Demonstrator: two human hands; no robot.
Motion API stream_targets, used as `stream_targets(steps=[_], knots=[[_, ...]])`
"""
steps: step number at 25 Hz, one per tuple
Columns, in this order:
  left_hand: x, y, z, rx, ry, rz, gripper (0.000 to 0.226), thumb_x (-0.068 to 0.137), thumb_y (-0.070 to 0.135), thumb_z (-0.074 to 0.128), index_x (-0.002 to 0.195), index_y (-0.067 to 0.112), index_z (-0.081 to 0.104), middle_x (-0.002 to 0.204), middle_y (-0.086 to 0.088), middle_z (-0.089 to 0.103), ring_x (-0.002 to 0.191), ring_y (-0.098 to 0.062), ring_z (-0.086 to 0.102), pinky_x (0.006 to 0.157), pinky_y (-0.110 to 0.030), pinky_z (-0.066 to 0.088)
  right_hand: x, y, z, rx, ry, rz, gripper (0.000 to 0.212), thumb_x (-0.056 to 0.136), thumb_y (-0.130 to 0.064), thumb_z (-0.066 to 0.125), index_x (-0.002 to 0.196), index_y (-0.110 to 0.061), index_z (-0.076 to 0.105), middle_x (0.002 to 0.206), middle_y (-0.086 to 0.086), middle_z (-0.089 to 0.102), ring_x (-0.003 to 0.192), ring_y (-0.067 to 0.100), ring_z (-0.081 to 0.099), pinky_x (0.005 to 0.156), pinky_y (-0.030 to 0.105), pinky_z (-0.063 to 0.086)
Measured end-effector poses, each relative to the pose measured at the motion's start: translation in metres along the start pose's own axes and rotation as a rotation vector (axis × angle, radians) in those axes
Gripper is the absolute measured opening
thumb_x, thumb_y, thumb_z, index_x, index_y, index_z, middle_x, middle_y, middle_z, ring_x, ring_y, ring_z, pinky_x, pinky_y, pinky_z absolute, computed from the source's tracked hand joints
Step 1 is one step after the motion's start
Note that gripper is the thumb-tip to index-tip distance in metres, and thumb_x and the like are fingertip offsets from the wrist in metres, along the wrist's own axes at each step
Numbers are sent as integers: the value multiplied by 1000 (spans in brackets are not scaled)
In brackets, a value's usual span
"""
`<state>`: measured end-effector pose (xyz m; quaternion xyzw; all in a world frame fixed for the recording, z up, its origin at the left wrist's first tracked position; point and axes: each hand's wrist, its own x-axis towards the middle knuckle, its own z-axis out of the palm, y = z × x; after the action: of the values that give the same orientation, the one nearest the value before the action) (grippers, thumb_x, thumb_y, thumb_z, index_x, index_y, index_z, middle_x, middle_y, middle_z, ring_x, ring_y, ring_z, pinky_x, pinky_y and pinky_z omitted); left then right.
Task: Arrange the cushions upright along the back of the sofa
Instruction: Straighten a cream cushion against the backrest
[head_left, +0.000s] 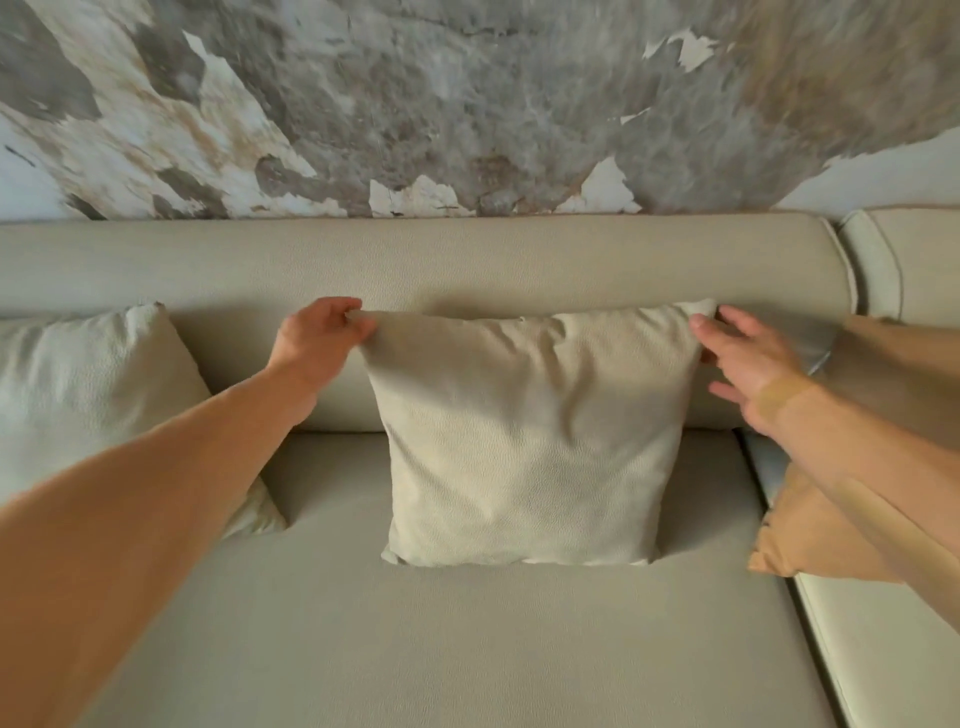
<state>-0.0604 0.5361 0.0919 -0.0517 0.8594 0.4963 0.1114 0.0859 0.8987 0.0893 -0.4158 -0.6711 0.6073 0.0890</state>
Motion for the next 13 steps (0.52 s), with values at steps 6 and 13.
stream_targets(steps=[6,13], knots=[[3,-1,-6,65,34,13,11,84,20,74,94,24,71,83,8,63,83,-16,55,82,-32,49,7,0,-6,84,124,38,48,85,-25,72,131,-18,57,108,-4,61,106,15,55,102,44,45],[15,6,-11,43,108,-2,10,84,23,75,93,24,70,79,9,59,76,-11,53,80,-31,49,12,-6,4,73,169,-10,38,84,-28,73,120,-20,62,102,-3,60,92,14,52,102,51,43]])
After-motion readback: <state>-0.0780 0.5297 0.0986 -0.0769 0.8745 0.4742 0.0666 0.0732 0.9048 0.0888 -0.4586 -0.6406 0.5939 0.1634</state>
